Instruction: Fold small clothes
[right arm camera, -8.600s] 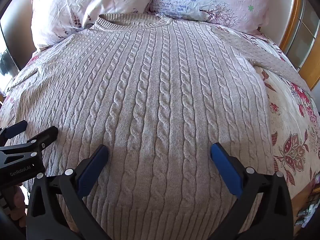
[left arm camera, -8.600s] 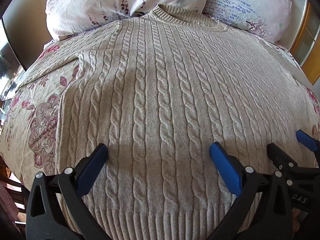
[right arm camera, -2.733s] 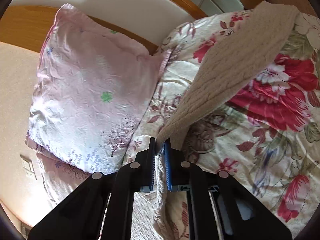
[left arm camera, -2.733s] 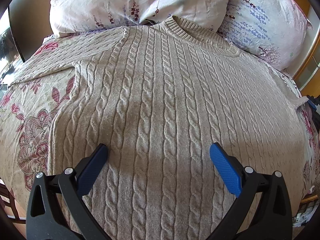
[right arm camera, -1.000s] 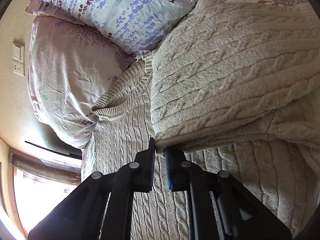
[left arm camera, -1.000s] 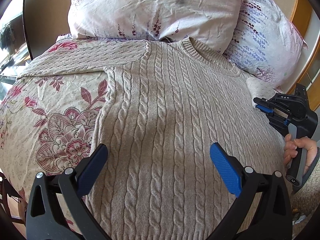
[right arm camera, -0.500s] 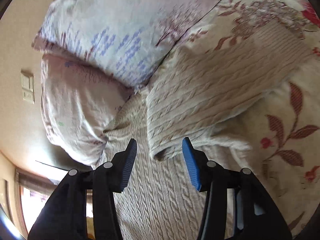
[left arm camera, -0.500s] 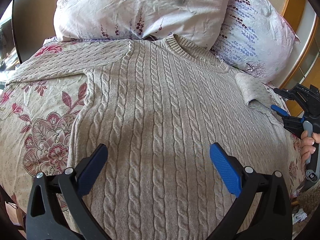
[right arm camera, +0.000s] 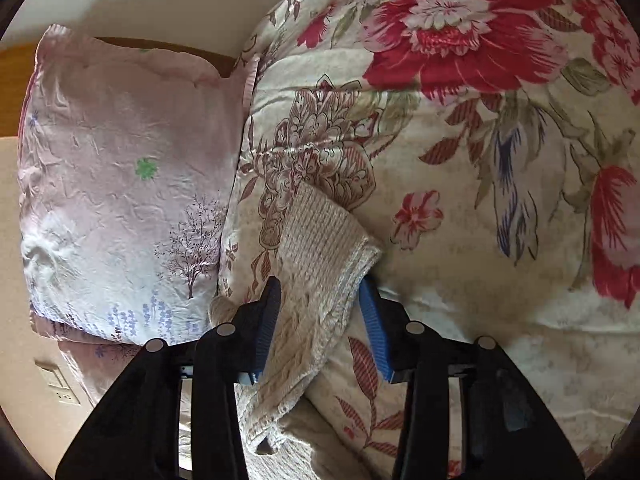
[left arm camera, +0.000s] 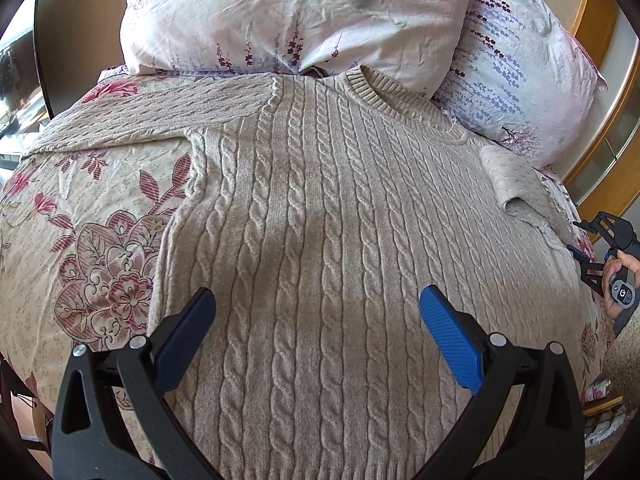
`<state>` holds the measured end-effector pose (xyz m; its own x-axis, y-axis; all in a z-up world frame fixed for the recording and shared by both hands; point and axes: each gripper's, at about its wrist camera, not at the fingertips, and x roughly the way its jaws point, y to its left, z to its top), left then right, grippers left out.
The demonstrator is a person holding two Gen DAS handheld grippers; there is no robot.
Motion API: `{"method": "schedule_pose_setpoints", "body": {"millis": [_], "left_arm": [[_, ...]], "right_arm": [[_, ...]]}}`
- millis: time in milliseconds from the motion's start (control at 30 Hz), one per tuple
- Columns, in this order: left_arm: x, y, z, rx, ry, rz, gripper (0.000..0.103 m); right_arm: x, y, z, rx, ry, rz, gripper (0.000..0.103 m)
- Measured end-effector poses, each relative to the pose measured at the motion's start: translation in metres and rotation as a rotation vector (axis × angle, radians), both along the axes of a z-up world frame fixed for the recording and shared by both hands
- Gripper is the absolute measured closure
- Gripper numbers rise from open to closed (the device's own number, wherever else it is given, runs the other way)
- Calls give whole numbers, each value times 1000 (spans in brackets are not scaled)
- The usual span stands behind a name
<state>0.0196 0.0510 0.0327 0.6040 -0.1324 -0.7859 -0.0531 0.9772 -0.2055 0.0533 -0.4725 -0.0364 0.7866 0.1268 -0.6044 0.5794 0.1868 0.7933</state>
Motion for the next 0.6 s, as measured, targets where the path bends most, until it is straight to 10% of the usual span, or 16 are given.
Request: {"method": "schedule_pose_setpoints", "body": {"millis": [33,600], "left_arm": [[0,1,0,2,0,2,2],[3,40,1,-99,-32,40,2]], "right_arm": [[4,-1,-1,-14,13,7,94],[84,120,109,29,-480,395,94]]}}
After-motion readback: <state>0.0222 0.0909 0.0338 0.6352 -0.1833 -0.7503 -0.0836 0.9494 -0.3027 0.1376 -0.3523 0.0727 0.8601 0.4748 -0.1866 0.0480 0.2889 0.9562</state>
